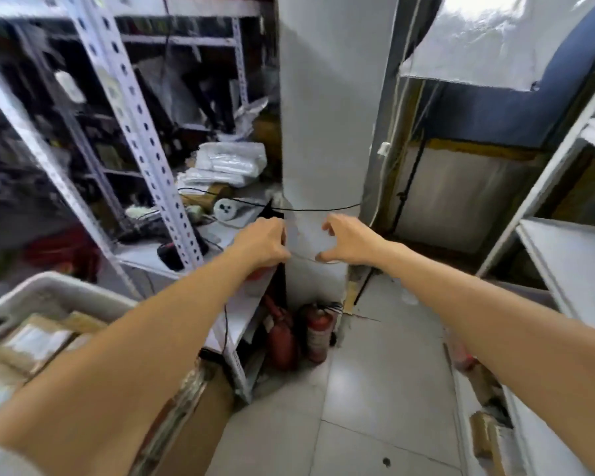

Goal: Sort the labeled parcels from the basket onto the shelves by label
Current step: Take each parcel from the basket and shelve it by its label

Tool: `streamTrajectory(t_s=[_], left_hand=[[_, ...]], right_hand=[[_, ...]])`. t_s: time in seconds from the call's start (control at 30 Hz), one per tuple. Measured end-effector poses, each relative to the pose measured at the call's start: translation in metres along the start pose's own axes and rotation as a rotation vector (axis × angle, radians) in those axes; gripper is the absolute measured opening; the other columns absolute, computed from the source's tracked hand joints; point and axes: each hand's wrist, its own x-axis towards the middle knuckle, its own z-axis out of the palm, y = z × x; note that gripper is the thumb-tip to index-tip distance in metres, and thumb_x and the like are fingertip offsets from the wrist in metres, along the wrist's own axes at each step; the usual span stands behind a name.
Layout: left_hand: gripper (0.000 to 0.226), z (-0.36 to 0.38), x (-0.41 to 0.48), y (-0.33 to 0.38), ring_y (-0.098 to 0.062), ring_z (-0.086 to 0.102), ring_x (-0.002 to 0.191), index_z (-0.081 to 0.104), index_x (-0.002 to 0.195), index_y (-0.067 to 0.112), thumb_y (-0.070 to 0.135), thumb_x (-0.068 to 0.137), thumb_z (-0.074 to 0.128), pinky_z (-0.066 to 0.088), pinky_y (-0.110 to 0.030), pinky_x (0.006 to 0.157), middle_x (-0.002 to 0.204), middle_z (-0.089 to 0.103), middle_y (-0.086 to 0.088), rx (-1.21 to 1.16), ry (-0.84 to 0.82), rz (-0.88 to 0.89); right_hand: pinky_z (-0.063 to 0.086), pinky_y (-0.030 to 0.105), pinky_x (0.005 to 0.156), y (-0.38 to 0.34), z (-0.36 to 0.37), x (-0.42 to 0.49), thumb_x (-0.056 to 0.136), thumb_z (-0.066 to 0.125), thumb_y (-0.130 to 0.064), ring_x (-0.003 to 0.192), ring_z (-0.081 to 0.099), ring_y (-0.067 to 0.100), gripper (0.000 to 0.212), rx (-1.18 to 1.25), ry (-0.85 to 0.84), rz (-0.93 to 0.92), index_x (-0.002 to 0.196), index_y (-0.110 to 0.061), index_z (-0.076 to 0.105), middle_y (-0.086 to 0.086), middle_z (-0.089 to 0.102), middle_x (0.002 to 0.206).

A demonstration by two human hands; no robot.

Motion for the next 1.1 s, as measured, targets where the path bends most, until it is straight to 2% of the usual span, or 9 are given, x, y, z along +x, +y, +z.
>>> streamTrajectory(t_s=[0.13, 0.27, 0.43, 0.57, 0.7, 0.8, 1.1], left_hand=[[0.028, -0.008, -0.047, -0.073, -0.029, 0.058, 0.082, 0.053, 0.095, 0.014, 0.029, 0.078, 0.07, 0.047, -0.035, 0.066, 0.092, 0.059, -0.009, -0.012, 0.053, -0.194], [0.034, -0.011, -0.1, -0.136, -0.028, 0.056, 0.09, 0.056, 0.104, 0.008, 0.025, 0.08, 0.072, 0.045, -0.036, 0.072, 0.101, 0.061, -0.01, -0.055, 0.085, -0.384], [0.04, -0.001, -0.153, -0.198, -0.027, 0.062, 0.096, 0.059, 0.113, 0.008, 0.026, 0.08, 0.074, 0.054, -0.041, 0.083, 0.107, 0.065, -0.009, -0.106, 0.122, -0.606], [0.046, 0.003, -0.169, -0.238, -0.024, 0.061, 0.099, 0.057, 0.117, 0.013, 0.029, 0.077, 0.076, 0.053, -0.037, 0.082, 0.114, 0.063, -0.007, -0.157, 0.144, -0.68], [0.044, 0.013, -0.165, -0.276, -0.02, 0.059, 0.099, 0.057, 0.117, 0.013, 0.023, 0.078, 0.076, 0.052, -0.031, 0.081, 0.112, 0.061, -0.003, -0.27, 0.167, -0.728], [0.042, 0.024, -0.161, -0.306, -0.016, 0.053, 0.093, 0.055, 0.117, 0.014, 0.019, 0.08, 0.074, 0.046, -0.027, 0.076, 0.11, 0.059, -0.002, -0.324, 0.128, -0.766], [0.046, 0.048, -0.174, -0.397, -0.025, 0.06, 0.104, 0.057, 0.118, 0.01, 0.019, 0.077, 0.076, 0.052, -0.04, 0.09, 0.116, 0.062, -0.008, -0.436, 0.117, -0.909]], right_hand=[[0.044, 0.04, 0.084, -0.077, 0.038, 0.037, 0.075, 0.079, -0.034, 0.104, 0.053, 0.032, 0.06, -0.018, -0.132, -0.202, 0.116, 0.001, 0.052, 0.015, 0.057, 0.113], [0.046, 0.045, 0.088, -0.152, 0.074, 0.058, 0.077, 0.079, -0.034, 0.103, 0.054, 0.032, 0.059, -0.001, -0.226, -0.388, 0.118, -0.001, 0.051, 0.016, 0.056, 0.115], [0.046, 0.045, 0.093, -0.222, 0.12, 0.071, 0.077, 0.079, -0.035, 0.107, 0.052, 0.03, 0.065, -0.086, -0.408, -0.549, 0.124, -0.004, 0.046, 0.014, 0.052, 0.12], [0.047, 0.044, 0.092, -0.262, 0.142, 0.087, 0.075, 0.08, -0.035, 0.107, 0.053, 0.028, 0.064, -0.083, -0.417, -0.601, 0.121, -0.004, 0.048, 0.012, 0.054, 0.118], [0.048, 0.038, 0.082, -0.288, 0.162, 0.112, 0.073, 0.081, -0.037, 0.099, 0.051, 0.024, 0.06, -0.125, -0.448, -0.627, 0.114, -0.009, 0.048, 0.007, 0.053, 0.111], [0.048, 0.041, 0.087, -0.301, 0.178, 0.137, 0.073, 0.081, -0.038, 0.102, 0.052, 0.025, 0.062, -0.157, -0.469, -0.634, 0.117, -0.008, 0.048, 0.008, 0.054, 0.114], [0.05, 0.043, 0.09, -0.351, 0.246, 0.203, 0.073, 0.082, -0.034, 0.104, 0.055, 0.025, 0.067, -0.182, -0.616, -0.609, 0.124, -0.007, 0.048, 0.01, 0.056, 0.118]])
